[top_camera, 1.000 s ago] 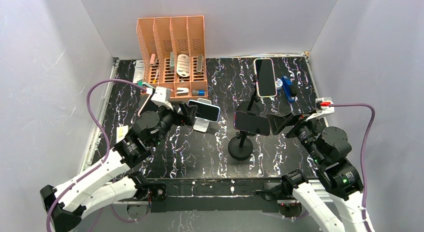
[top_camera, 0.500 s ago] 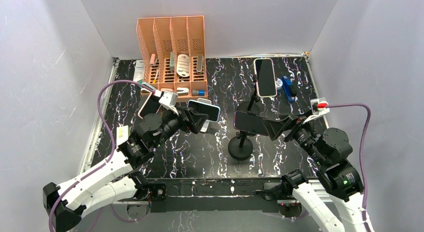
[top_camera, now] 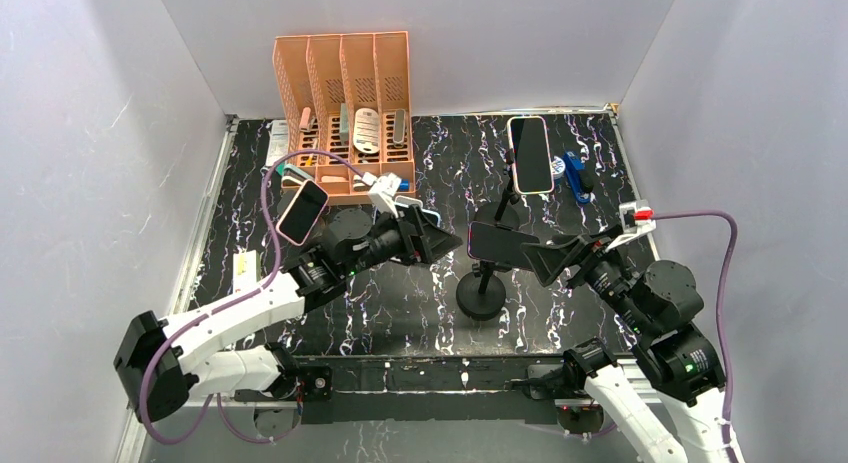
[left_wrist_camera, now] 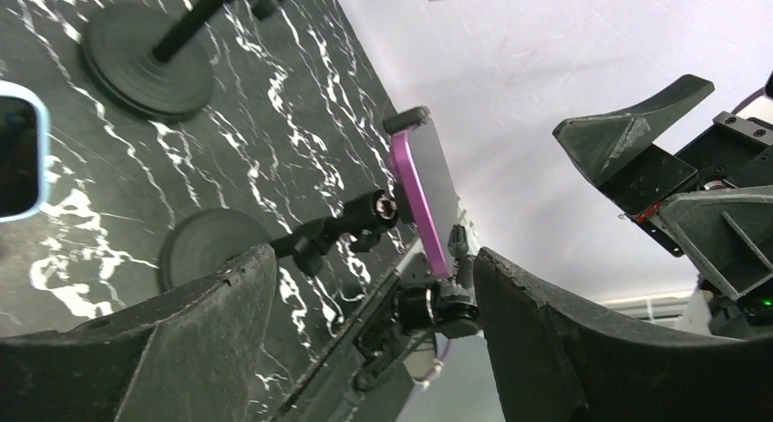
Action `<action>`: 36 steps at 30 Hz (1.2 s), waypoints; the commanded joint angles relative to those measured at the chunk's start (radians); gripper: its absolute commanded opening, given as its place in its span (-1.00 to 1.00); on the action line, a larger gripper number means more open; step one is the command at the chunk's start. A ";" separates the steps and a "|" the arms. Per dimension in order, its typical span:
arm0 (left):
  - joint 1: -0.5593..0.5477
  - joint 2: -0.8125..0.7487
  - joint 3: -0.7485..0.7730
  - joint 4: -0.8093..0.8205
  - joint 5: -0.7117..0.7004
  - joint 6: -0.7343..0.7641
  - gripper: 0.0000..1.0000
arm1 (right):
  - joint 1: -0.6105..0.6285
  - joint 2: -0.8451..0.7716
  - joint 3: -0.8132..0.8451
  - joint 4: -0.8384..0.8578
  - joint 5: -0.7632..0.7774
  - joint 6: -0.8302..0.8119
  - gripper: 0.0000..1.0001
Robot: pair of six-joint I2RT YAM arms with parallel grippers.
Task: Remove the phone from the phone stand
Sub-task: Move the phone stand with the phone to the center of the board.
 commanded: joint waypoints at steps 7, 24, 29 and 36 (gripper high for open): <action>-0.099 0.102 0.170 -0.056 -0.034 -0.129 0.43 | 0.002 -0.033 -0.006 0.022 0.030 0.031 0.95; -0.138 0.199 0.242 -0.124 -0.089 -0.175 0.22 | 0.003 -0.019 0.005 -0.015 0.007 0.039 0.93; -0.137 0.221 0.253 -0.122 -0.089 -0.189 0.09 | 0.003 -0.015 0.001 -0.018 0.006 0.039 0.93; -0.137 0.252 0.260 -0.091 -0.052 -0.226 -0.13 | 0.002 -0.022 0.005 -0.026 0.018 0.037 0.93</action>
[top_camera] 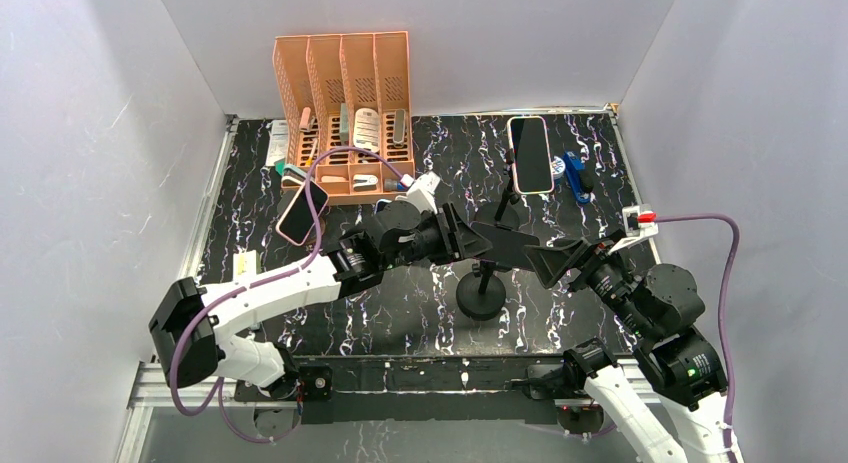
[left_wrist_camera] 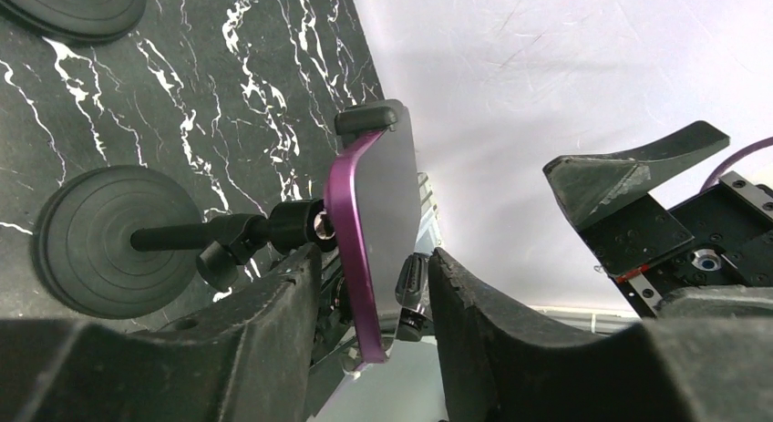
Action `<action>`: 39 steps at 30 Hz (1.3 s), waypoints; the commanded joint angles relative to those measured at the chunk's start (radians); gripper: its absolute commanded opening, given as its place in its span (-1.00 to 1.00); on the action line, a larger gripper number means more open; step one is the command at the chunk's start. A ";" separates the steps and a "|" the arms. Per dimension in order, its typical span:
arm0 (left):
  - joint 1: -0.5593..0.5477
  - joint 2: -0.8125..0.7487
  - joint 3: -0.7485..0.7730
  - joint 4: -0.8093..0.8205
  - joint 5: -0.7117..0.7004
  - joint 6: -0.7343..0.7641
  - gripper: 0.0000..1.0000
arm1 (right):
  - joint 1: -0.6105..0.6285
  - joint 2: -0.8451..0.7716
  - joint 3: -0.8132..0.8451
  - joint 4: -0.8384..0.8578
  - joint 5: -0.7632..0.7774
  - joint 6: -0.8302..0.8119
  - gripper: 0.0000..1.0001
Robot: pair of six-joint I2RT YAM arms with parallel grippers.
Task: Remove the phone from the phone stand
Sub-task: Move the phone stand with the phone to the center of the board.
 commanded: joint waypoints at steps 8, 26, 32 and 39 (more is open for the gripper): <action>-0.006 0.025 0.036 0.032 0.024 -0.036 -0.28 | 0.003 0.006 0.008 0.012 -0.002 -0.005 0.92; -0.006 0.019 0.054 0.040 0.056 -0.019 -1.00 | 0.002 0.032 0.006 0.037 -0.012 -0.015 0.92; -0.006 -0.026 0.054 0.017 0.053 -0.007 -1.00 | 0.002 0.045 0.014 0.046 -0.014 -0.038 0.92; 0.008 -0.088 0.066 -0.066 0.068 0.047 -1.00 | 0.003 0.108 0.061 0.027 -0.049 -0.116 0.94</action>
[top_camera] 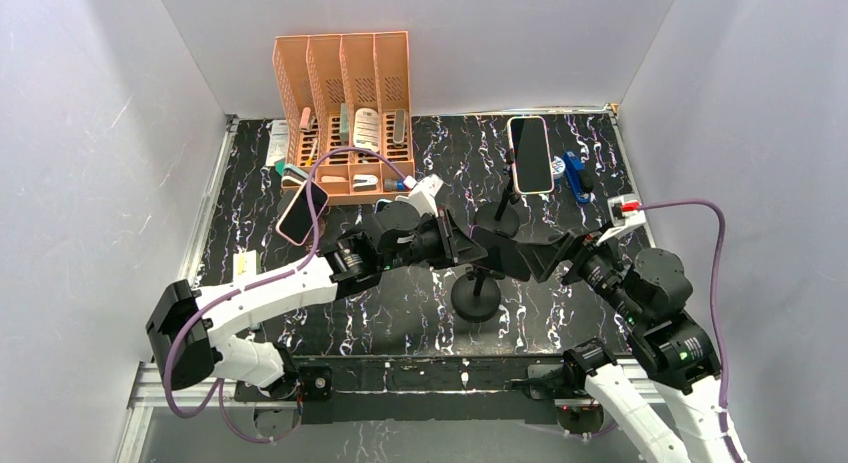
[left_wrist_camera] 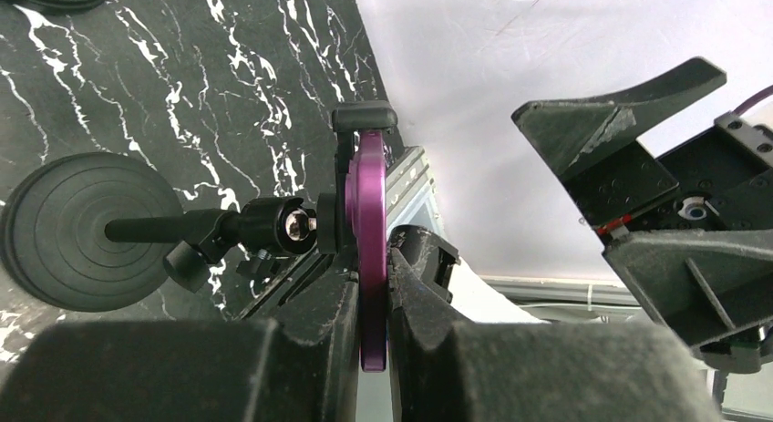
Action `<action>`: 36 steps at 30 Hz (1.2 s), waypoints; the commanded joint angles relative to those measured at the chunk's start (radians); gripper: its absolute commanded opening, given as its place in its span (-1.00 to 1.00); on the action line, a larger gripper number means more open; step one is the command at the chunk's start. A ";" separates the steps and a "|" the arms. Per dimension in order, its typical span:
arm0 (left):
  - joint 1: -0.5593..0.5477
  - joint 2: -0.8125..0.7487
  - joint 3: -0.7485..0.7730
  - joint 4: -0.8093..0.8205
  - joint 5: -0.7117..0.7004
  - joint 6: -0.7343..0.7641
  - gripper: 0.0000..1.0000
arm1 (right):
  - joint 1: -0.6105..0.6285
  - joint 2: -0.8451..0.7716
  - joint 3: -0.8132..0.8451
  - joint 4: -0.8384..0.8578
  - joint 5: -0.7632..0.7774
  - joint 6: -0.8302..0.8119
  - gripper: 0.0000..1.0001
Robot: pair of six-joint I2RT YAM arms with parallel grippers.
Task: Remove the phone from the phone stand
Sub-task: Move the phone stand with the phone to the center of the board.
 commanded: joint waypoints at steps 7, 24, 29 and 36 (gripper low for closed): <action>0.067 -0.119 0.089 -0.127 0.110 0.092 -1.00 | 0.002 0.128 0.112 0.014 -0.134 -0.155 0.94; 0.251 -0.233 -0.025 -0.277 0.316 0.132 -1.00 | 0.019 0.408 0.272 0.055 -0.254 -0.262 0.97; 0.266 -0.264 -0.053 -0.308 0.317 0.143 -1.00 | 0.063 0.481 0.337 0.039 -0.229 -0.299 0.97; 0.284 -0.272 -0.077 -0.342 0.317 0.151 -1.00 | 0.172 0.565 0.412 0.021 -0.114 -0.358 0.97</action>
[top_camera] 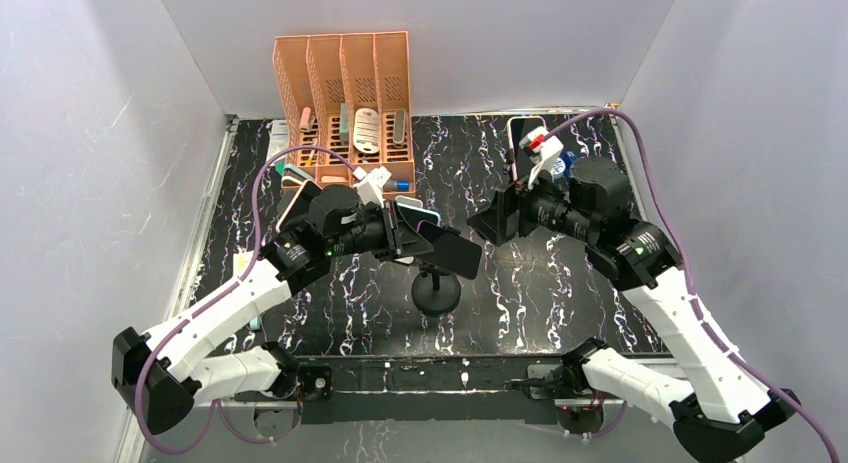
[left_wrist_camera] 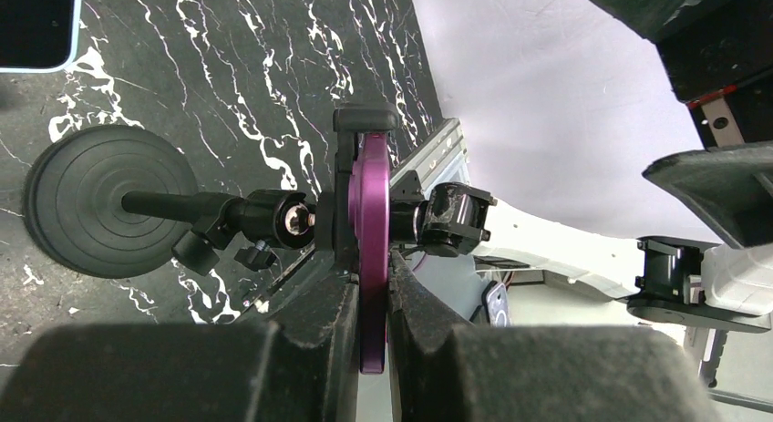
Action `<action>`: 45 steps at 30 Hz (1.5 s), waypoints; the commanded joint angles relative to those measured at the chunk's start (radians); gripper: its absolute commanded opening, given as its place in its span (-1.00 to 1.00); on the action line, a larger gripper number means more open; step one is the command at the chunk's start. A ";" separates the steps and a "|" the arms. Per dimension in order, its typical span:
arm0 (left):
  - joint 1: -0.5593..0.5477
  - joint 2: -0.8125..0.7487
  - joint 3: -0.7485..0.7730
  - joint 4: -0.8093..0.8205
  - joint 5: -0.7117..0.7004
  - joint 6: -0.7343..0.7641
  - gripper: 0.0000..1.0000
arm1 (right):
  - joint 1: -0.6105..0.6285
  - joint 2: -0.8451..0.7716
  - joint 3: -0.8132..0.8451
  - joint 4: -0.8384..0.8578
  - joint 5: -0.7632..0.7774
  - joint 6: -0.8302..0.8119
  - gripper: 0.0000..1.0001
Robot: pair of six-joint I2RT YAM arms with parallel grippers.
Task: Remove the phone from the phone stand
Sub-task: Move the phone stand with the phone to the center of the board.
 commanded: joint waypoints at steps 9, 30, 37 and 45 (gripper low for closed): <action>0.073 0.012 -0.015 -0.107 0.082 0.075 -1.00 | 0.321 0.170 0.149 0.012 0.425 -0.193 0.97; 0.129 0.093 0.025 -0.167 0.170 0.164 -1.00 | 0.342 -0.057 -0.168 0.082 0.141 -0.377 0.97; 0.143 0.145 0.080 -0.219 0.196 0.218 -1.00 | 0.395 -0.076 -0.226 0.061 0.234 -0.453 0.97; 0.155 0.156 0.098 -0.249 0.210 0.251 -1.00 | 0.394 -0.028 -0.253 0.094 0.319 -0.456 0.97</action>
